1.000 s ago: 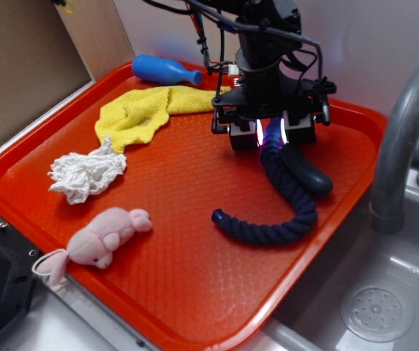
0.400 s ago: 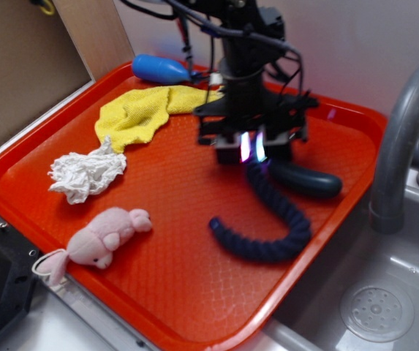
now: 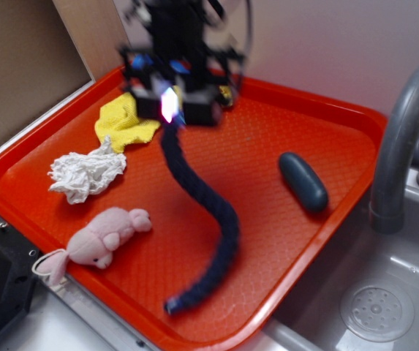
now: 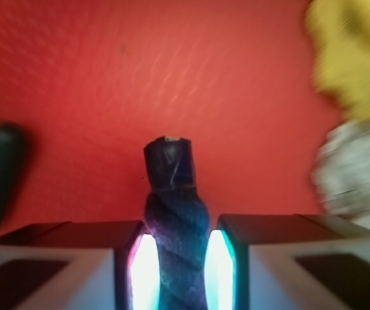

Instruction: Grab the blue rope.

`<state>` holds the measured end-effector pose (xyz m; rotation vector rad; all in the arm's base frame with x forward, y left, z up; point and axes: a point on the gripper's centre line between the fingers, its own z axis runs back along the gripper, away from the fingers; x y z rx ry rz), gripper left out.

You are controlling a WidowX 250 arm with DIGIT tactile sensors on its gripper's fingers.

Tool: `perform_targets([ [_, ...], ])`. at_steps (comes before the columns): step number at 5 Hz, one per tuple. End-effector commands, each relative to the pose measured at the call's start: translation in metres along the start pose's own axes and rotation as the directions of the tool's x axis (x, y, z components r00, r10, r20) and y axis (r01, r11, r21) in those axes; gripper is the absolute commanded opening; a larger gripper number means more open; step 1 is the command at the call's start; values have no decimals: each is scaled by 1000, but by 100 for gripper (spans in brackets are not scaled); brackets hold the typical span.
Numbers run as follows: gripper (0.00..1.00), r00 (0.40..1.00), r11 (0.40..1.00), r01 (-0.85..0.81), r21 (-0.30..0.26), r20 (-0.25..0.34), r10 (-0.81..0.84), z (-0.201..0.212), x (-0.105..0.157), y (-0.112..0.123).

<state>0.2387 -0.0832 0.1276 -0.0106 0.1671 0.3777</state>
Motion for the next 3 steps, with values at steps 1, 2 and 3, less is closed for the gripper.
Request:
perform_targets([
  [1, 0, 968, 934, 251, -253, 71, -241, 100, 7, 75],
  [2, 0, 965, 910, 255, -328, 145, -218, 141, 3, 81],
  [3, 0, 967, 942, 243, -233, 134, -217, 139, 16, 66],
])
